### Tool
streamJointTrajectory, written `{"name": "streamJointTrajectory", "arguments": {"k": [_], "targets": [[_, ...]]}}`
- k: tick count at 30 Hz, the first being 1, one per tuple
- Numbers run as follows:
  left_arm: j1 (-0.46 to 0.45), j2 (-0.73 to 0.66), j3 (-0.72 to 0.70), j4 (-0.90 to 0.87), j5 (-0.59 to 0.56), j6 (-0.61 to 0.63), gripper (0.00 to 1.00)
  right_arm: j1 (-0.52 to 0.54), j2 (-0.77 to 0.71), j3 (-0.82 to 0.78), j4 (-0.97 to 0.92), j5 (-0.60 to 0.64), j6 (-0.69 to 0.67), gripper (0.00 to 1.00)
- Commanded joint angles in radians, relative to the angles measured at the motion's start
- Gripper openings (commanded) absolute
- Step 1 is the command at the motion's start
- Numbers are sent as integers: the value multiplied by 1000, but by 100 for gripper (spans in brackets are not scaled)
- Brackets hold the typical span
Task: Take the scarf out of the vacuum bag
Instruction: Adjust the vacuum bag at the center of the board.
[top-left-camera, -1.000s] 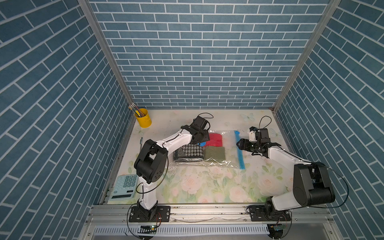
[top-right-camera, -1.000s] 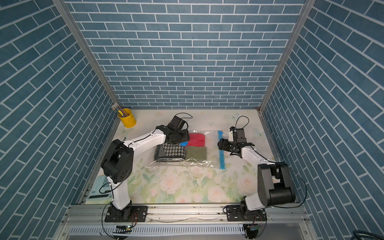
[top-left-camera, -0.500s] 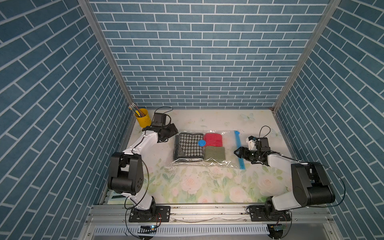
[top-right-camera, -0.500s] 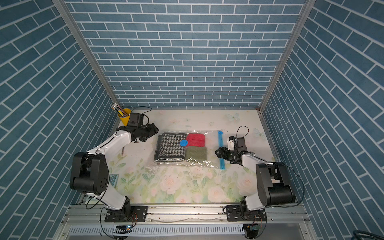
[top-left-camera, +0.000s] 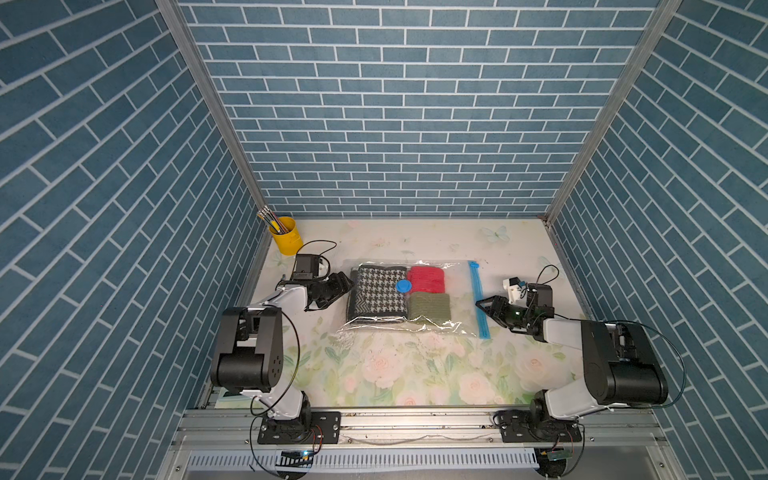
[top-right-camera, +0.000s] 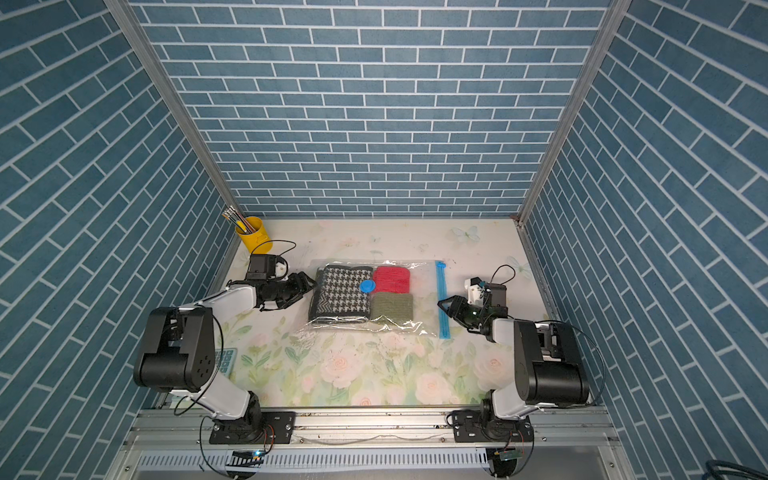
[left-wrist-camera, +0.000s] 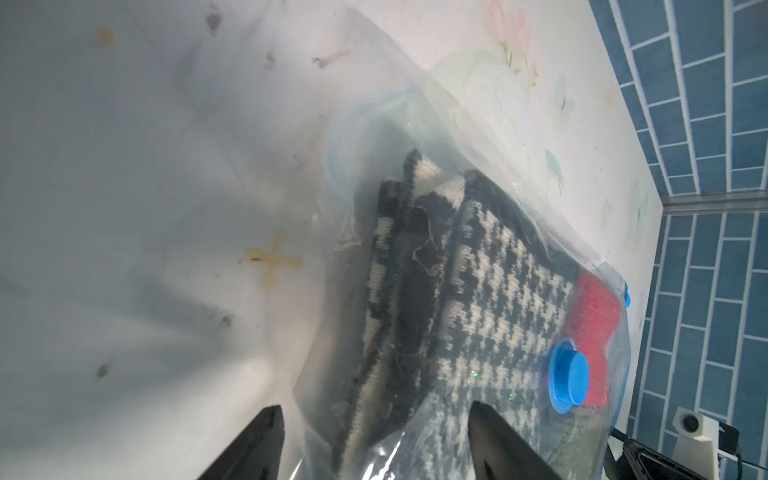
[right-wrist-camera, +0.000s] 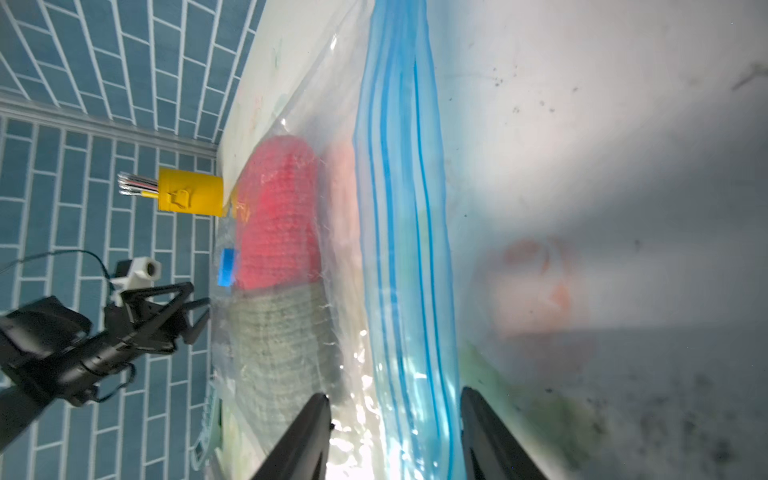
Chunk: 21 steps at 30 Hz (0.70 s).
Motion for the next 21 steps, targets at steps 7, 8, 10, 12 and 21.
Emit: {"name": "streamJointTrajectory", "arguments": {"k": [7,8,10,12,21], "targets": [[39,-24,13,-31,-97,39,76,-7,62,-15,162,-93,80,27],[41,-27,15,-40,-111,44,76,-7,71,-17,174,-98,87,26],[46,-27,16,-57,-141,45,76,-8,87,-19,193,-103,96,25],[46,-12,12,-62,-150,46,76,-9,97,-17,200,-103,100,25],[48,72,-23,13,-105,13,76,-33,71,-13,162,-105,89,30]]}}
